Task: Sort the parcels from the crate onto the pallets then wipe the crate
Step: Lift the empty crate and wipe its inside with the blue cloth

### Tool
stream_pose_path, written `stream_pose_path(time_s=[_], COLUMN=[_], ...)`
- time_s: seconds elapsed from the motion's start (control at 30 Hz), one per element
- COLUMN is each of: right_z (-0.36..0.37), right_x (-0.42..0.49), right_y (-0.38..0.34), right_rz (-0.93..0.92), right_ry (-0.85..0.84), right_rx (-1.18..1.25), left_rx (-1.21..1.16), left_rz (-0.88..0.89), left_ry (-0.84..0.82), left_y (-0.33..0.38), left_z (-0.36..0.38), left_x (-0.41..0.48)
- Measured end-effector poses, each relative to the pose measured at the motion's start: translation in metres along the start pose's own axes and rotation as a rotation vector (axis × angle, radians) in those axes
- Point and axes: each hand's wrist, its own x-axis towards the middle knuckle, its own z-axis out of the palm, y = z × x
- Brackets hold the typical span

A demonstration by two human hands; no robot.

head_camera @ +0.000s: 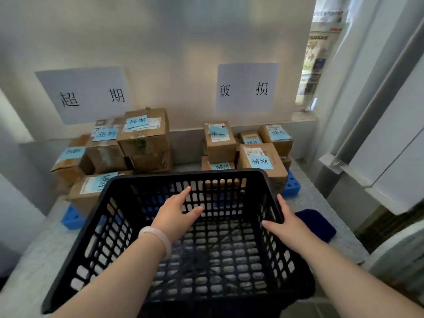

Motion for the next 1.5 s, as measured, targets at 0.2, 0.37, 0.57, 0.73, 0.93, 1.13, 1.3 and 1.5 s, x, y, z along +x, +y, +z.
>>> stream_pose_path(time_s=[0.2,0.37,0.57,0.73,0.93,1.13,1.3,1.5], right_z=[0.013,0.024,0.032,0.035,0.054,0.071,0.101,0.163], right_x=[-0.018,-0.025,-0.032,-0.046,-0.072,-0.104,-0.127,-0.148], right_y=[-0.018,-0.015,-0.016,-0.013,-0.010,-0.024,-0.052,-0.093], right_rz=[0.048,0.093,0.140,0.182,0.109,0.026,-0.077,-0.147], right_ry=[0.120,0.228,0.181,0.132,0.039,-0.047,-0.158,-0.256], right_rx=[-0.145,-0.073,0.004,0.146,0.205,0.183,0.199,0.240], left_rx=[0.315,0.420,-0.126,-0.191,-0.184,-0.219,-0.299,-0.385], left_rz=[-0.003,-0.178,-0.232,-0.228,-0.236,-0.292,-0.362,-0.412], left_ry=[0.175,0.206,0.037,0.026,0.098,0.225,0.342,0.453], left_y=[-0.086,-0.137,-0.160,-0.165,-0.189,-0.212,-0.235,-0.271], left_z=[-0.080,-0.126,-0.138,-0.147,-0.148,-0.159,-0.174,-0.216], left_x=[-0.040,-0.053,-0.066,-0.076,-0.125,-0.202,-0.268,-0.342])
